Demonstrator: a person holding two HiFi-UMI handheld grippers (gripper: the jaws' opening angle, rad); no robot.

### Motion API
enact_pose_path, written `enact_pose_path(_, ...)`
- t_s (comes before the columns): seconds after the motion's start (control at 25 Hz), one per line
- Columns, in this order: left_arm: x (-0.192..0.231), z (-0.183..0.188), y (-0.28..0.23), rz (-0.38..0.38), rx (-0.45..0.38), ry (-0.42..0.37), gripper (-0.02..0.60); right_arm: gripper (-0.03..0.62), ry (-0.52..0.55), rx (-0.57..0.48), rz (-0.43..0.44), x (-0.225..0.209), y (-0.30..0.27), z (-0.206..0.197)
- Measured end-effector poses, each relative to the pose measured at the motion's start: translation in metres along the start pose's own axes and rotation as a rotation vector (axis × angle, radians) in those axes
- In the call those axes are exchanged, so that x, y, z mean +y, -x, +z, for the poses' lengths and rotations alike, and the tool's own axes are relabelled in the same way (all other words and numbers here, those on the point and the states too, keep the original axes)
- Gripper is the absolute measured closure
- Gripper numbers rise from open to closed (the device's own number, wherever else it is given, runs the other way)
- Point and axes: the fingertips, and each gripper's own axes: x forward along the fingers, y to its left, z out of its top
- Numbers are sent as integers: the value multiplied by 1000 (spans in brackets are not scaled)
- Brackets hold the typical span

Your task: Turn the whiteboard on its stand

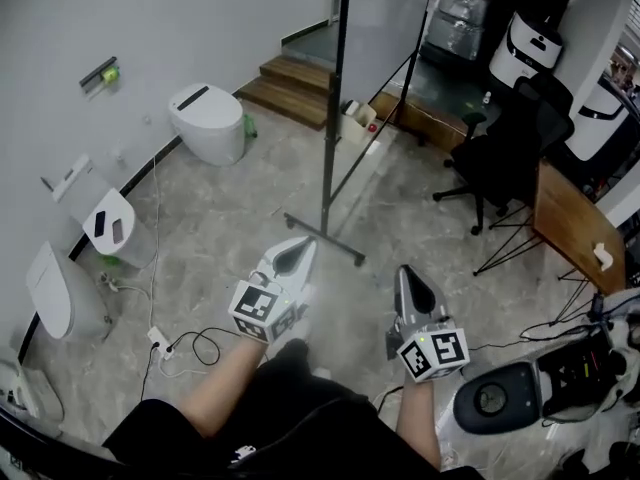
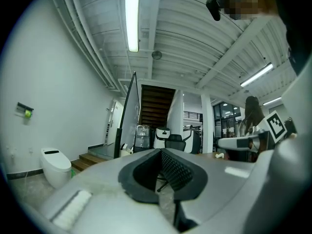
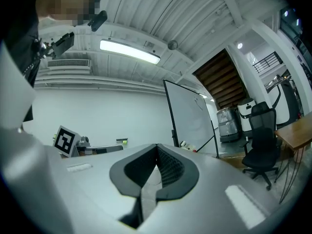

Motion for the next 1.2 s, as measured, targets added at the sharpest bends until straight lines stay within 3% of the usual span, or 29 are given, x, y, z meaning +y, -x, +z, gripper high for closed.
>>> enact_pose_path(0.16, 16, 12, -13, 15, -17, 7, 578, 589, 3, 7, 12, -2, -21, 0)
enact_pose_path(0.52, 64, 7, -72, -25, -34, 2, 578, 589, 22, 9, -16, -26, -90, 5)
enact_pose_path(0.96, 146, 17, -179, -87, -18, -44, 578, 589, 44, -10, -114, -75, -189, 13)
enact_pose_path(1.2, 179, 20, -231, -109, -17, -27, 578, 589, 52, -18, -168, -100, -226, 16)
